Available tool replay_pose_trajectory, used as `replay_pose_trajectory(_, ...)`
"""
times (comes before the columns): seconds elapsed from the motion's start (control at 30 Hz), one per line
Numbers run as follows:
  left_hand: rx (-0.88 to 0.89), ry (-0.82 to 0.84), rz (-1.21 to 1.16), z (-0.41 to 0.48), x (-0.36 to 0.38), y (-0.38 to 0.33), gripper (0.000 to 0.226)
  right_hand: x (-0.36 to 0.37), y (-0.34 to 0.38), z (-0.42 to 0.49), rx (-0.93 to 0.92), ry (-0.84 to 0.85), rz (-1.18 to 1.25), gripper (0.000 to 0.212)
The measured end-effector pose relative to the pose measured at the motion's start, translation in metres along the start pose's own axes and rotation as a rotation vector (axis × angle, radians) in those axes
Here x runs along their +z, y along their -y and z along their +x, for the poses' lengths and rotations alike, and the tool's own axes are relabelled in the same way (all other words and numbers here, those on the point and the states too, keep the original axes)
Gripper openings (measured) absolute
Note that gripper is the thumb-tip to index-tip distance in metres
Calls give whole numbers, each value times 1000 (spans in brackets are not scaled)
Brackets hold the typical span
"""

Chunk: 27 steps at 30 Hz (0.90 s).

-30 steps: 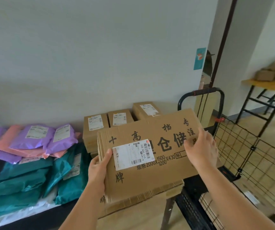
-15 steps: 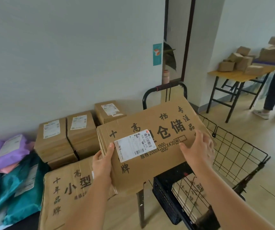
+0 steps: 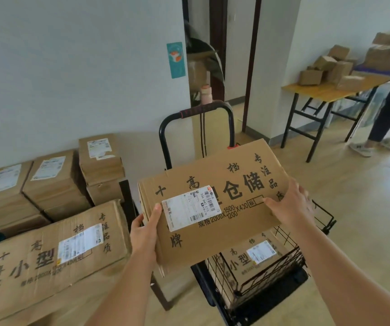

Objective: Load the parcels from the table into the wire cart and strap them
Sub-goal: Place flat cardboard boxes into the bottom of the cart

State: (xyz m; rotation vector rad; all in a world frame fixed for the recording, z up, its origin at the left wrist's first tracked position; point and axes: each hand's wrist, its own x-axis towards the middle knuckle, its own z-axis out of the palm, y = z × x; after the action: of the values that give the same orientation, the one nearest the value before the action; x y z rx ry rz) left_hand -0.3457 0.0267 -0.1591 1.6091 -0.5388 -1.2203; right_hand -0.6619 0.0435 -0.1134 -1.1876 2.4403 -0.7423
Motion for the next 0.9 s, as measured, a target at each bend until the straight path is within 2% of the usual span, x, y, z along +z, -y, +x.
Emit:
replay_pose_trajectory(0.27,-41,-28,47,-4,54,22,77,-11,-49,52,69,70,0,87)
replay_pose_trajectory(0.53,-31,-30,125,30,100,43,76,-3,-75,107,98,175,-52,91)
replay_pose_trajectory(0.67,-36,-35,140,54,125,46,75,8,-84,148,158,264,-104,76)
replay_pose_trajectory(0.8,-84,-54,153,82,151,48,73,21,-83,189,209,261,-95,61)
replay_pose_trajectory(0.9,-110,-91,166,100,168,49,74,35,-78,216,231,234,-52,58)
